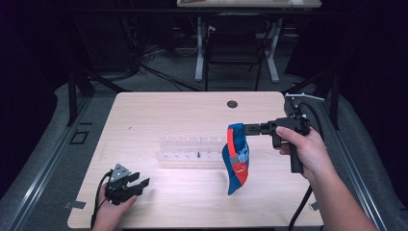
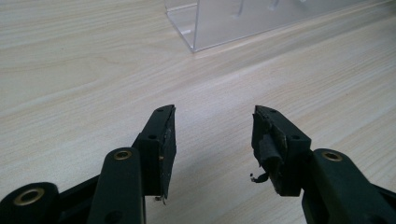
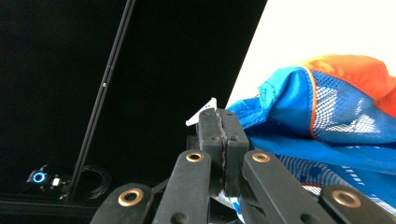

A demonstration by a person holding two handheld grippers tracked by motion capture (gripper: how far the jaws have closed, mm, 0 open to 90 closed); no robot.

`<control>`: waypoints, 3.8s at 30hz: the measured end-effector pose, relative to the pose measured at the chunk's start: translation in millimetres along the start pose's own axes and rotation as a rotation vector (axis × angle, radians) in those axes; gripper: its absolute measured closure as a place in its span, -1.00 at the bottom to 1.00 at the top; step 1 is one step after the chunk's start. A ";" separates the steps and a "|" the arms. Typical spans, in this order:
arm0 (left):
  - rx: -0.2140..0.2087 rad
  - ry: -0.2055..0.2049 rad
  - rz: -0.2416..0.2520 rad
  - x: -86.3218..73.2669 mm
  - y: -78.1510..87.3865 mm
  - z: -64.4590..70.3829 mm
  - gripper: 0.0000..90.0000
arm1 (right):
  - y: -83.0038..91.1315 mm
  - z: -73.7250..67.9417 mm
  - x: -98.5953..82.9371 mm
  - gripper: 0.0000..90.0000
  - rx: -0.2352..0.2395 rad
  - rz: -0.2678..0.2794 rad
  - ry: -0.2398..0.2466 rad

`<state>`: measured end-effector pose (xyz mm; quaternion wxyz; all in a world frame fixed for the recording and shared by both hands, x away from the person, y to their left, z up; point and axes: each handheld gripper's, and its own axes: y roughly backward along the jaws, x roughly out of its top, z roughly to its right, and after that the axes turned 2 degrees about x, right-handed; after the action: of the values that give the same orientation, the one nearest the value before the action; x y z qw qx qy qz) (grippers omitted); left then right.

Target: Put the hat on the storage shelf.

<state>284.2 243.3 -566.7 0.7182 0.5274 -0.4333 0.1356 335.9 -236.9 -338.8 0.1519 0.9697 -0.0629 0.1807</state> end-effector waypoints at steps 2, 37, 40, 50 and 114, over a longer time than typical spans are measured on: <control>0.001 -0.001 0.002 0.2 0.3 -0.2 0.11 | -0.4 -0.5 0.6 1.00 0.001 -0.003 0.005; -0.072 -0.016 0.061 12.3 11.6 22.4 0.14 | -9.8 -21.2 21.9 1.00 0.072 0.057 0.039; -0.086 -0.030 0.074 16.2 13.4 28.7 0.14 | -9.0 -23.1 24.4 1.00 0.078 0.064 0.038; -0.145 -0.143 0.118 40.5 18.0 64.5 0.20 | -13.4 -27.2 32.6 1.00 0.088 0.082 0.041; -0.187 -0.340 0.205 113.7 -14.8 163.7 0.95 | -55.3 -31.1 52.4 1.00 0.091 0.096 0.037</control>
<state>282.2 64.3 -478.0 0.6631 0.4268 -0.6102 0.0761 383.9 -178.2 -306.8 0.1001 0.9679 -0.0984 0.2085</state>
